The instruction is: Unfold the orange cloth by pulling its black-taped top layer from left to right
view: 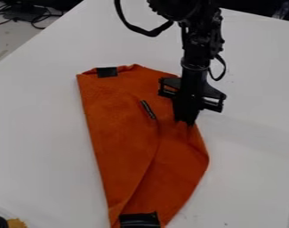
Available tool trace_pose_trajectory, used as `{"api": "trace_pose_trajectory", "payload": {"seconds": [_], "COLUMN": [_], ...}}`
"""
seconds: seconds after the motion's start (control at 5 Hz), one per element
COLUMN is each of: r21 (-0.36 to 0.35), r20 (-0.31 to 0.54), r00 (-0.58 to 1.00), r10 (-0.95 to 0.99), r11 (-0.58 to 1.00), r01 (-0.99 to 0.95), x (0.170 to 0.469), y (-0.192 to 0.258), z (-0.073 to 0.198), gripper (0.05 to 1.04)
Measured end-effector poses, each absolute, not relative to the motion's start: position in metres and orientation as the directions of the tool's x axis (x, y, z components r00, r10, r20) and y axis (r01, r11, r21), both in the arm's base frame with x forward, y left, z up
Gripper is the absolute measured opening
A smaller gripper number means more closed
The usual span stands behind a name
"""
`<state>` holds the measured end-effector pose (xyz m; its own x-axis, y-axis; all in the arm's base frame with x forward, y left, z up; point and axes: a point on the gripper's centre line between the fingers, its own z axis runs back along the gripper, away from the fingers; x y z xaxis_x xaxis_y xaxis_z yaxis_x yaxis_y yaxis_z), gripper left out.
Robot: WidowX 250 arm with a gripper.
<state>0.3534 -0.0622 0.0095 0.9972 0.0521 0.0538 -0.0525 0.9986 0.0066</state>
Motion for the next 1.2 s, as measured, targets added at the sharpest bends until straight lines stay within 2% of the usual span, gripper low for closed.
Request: {"api": "trace_pose_trajectory", "payload": {"seconds": [0.4, 0.6, 1.0, 1.2], "r21": [0.018, 0.011, 0.037, 0.044], "r20": [0.064, 0.087, 0.045, 0.057], "r00": [0.993, 0.990, 0.990, 0.988], "r10": [0.097, 0.114, 0.131, 0.145], "r11": [0.995, 0.993, 0.990, 0.988], "r01": [-0.098, -0.116, -0.133, -0.148], "x": [0.353, 0.364, 0.380, 0.382], "y": [-0.071, -0.085, -0.109, -0.113], "z": [0.009, 0.022, 0.019, 0.021], "gripper": [0.912, 1.011, 1.001, 1.001]}}
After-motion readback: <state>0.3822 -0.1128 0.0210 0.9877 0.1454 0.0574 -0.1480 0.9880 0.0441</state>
